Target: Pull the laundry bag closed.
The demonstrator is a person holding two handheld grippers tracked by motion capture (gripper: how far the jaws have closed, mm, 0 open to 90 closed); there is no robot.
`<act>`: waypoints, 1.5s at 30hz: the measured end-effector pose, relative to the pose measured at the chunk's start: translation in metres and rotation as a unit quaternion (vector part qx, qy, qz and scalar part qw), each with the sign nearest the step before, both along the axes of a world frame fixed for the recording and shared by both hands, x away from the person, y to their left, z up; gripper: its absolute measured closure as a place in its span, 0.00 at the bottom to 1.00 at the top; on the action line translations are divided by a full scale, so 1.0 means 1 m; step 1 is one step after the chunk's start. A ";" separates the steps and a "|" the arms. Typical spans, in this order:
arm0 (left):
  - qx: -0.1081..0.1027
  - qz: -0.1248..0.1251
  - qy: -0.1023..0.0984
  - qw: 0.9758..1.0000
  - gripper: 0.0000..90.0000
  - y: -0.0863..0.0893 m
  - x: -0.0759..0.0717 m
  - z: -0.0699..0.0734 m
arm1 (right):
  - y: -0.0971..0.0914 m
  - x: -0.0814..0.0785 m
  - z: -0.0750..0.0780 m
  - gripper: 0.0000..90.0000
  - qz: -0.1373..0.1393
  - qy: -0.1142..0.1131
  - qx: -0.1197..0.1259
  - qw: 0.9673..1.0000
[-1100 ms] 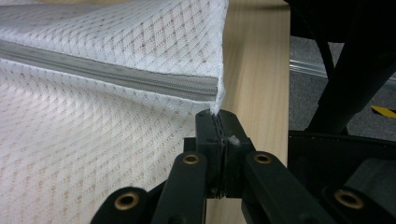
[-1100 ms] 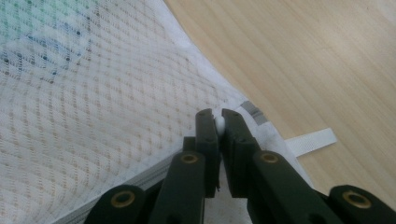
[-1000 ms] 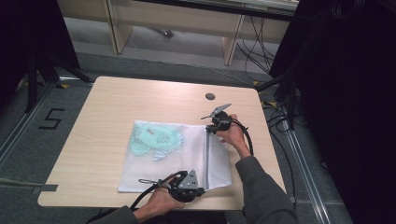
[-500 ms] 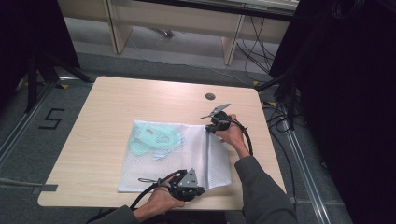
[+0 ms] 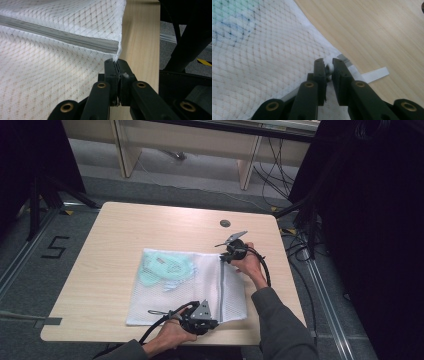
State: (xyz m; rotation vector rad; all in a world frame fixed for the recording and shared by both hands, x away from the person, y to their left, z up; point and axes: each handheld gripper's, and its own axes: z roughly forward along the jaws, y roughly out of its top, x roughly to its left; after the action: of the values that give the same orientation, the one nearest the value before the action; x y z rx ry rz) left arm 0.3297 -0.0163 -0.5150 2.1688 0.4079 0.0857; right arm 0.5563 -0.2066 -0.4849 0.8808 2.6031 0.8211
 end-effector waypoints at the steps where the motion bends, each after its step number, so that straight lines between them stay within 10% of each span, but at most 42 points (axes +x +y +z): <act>1: 0.000 0.003 0.000 1.000 0.97 0.000 0.000 0.000 | 0.000 0.000 0.000 0.87 -0.002 0.001 0.001 1.000; 23: -0.004 0.057 -0.010 0.998 0.50 0.022 0.011 0.016 | 0.000 -0.009 0.017 0.53 -0.053 -0.002 0.025 0.998; 45: -0.013 0.162 -0.027 0.986 0.37 0.098 0.014 0.040 | 0.002 -0.048 0.035 0.46 -0.033 -0.010 0.046 0.998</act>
State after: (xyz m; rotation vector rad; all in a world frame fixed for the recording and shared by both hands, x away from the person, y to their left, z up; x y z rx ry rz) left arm 0.3438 0.0816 -0.4749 2.0518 0.7231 0.3183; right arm 0.5081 -0.2051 -0.4495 0.9718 2.5223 0.9335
